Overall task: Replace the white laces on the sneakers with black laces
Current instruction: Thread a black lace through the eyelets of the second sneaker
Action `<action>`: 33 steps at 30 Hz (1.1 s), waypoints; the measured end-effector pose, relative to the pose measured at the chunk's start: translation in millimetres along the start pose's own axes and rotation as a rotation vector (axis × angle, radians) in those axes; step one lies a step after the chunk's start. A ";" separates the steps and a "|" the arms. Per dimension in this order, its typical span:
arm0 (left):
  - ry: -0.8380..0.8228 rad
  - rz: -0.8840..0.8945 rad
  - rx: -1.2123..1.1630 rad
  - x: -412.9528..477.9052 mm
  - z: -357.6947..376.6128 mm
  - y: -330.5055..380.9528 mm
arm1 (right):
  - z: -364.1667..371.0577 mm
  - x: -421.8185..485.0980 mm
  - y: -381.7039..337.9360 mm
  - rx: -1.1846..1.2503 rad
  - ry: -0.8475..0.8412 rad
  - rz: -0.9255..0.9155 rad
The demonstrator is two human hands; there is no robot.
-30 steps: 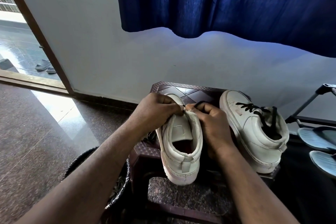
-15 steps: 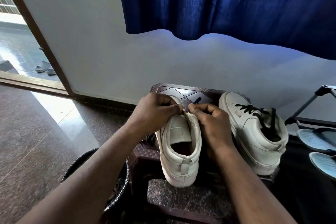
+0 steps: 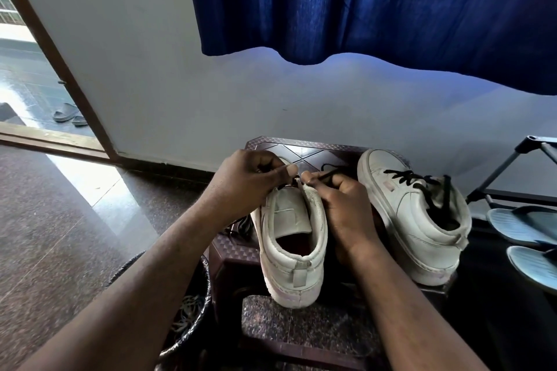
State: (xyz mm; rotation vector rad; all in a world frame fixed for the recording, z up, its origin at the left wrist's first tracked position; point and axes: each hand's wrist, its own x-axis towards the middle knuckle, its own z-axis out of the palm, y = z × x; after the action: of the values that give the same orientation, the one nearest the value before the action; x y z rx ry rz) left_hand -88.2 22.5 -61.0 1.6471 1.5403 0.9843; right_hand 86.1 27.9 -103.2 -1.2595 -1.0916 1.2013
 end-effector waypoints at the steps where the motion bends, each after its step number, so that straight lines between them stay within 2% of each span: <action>1: 0.011 0.003 0.003 0.6 -1.4 -1.0 | 0.0 0.4 0.0 -0.027 0.016 -0.010; 4: 0.045 0.005 0.036 3.3 -6.8 -6.1 | -3.5 5.2 -1.6 -0.029 0.163 -0.030; 7: 0.071 0.011 0.108 6.2 -10.9 -11.9 | -10.9 12.3 -1.8 0.133 0.296 -0.030; 9: 0.075 0.022 0.088 7.4 -11.7 -13.7 | -10.0 9.7 -3.3 0.177 0.263 0.010; 12: 0.078 0.043 0.048 7.8 -9.8 -12.9 | -2.7 -1.6 -5.7 0.151 0.043 0.071; 14: 0.088 0.061 0.032 8.2 -8.4 -12.1 | 0.4 -3.5 -4.0 0.117 -0.024 0.056; 17: 0.088 0.076 -0.015 10.0 -9.6 -14.4 | -3.7 3.0 -0.5 0.088 0.084 0.017; 20: 0.054 0.066 -0.142 12.0 -11.9 -19.2 | -10.6 11.0 0.4 0.169 0.251 0.021; 22: 0.037 0.046 -0.205 13.3 -12.2 -21.4 | -9.5 9.5 -1.0 0.223 0.239 0.056; 27: 0.022 0.024 -0.295 13.9 -11.8 -19.0 | 1.3 -4.7 -5.4 0.138 0.033 0.051; 33: 0.010 0.022 -0.259 10.3 -13.9 -16.9 | -5.8 7.6 0.5 0.091 0.206 0.006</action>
State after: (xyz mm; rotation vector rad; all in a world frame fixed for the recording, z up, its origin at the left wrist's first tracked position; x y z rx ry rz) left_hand -108.4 33.8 -68.0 1.4813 1.3397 1.1528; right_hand 92.5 34.9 -104.3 -1.2858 -0.8740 1.0863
